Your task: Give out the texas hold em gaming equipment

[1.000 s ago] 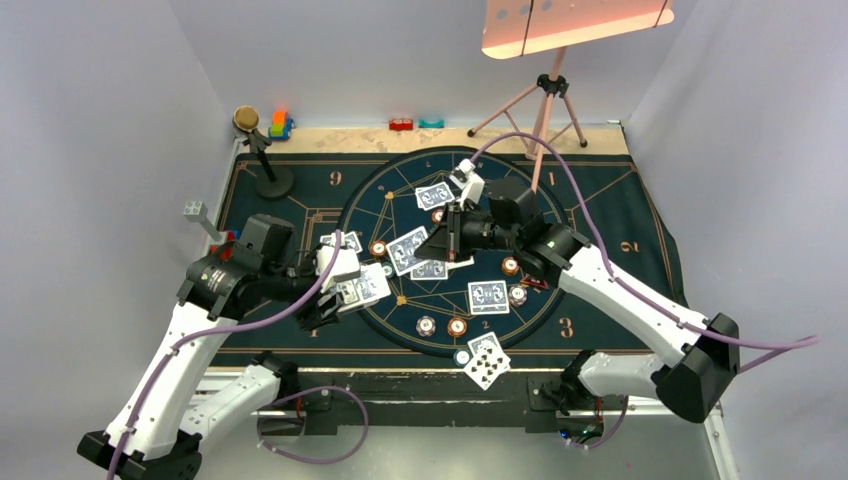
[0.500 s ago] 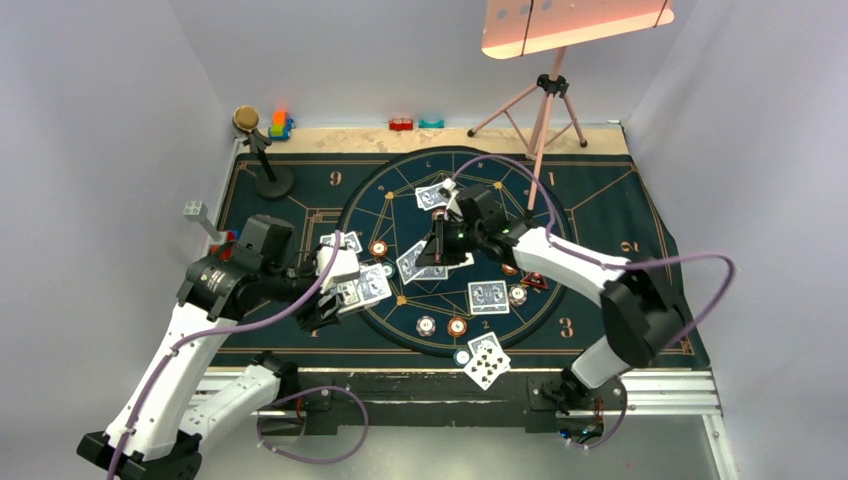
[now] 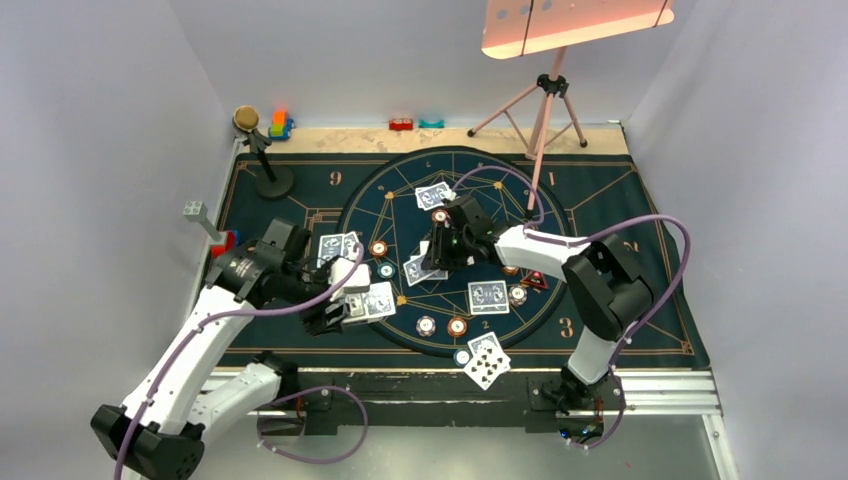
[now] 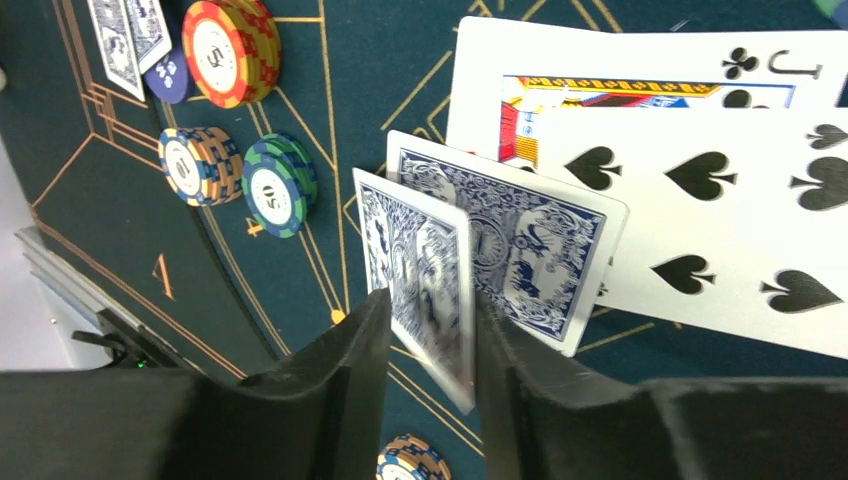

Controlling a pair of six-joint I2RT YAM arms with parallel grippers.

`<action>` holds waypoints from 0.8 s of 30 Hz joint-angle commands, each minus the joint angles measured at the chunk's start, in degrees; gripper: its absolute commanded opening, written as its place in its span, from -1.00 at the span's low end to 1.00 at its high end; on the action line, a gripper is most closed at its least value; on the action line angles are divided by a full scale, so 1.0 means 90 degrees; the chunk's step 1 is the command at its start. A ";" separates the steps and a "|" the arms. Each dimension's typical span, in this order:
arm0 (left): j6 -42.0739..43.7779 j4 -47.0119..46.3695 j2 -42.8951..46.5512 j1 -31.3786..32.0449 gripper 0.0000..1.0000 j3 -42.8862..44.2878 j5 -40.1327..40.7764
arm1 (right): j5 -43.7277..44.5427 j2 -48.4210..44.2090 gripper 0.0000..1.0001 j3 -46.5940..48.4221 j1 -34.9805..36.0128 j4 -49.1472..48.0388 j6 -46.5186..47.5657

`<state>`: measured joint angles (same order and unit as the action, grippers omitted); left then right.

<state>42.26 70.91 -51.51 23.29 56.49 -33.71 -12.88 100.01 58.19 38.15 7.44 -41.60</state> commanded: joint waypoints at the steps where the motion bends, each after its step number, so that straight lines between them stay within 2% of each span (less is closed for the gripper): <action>1: 0.0873 -0.0465 -0.0195 -0.0009 -1.00 -0.0347 -0.0271 | 0.0553 -0.0430 -0.10 -0.0015 -0.0022 0.0219 0.0081; 5: 0.1352 -0.0572 -0.0637 -0.0009 -1.00 -0.0490 -0.0268 | 0.0765 -0.1178 0.16 -0.0092 -0.0025 0.0546 0.0060; 10: 0.1698 -0.0738 -0.0972 -0.0010 -1.00 -0.0613 -0.0386 | 0.0919 -0.2078 0.31 -0.0222 0.0002 0.0897 0.0020; 17: 0.1838 -0.1281 -0.1182 -0.0012 -1.00 -0.0902 -0.0513 | 0.0960 -0.2558 0.32 -0.0317 0.0086 0.1368 0.0180; 24: 0.1382 -0.1554 -0.1035 -0.0031 -1.00 -0.0832 -0.0836 | 0.1759 -0.1804 0.23 0.0428 0.1332 0.2441 0.0126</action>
<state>55.96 60.14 -62.08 23.29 48.07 -36.27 -2.52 80.14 57.41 43.94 22.44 -40.58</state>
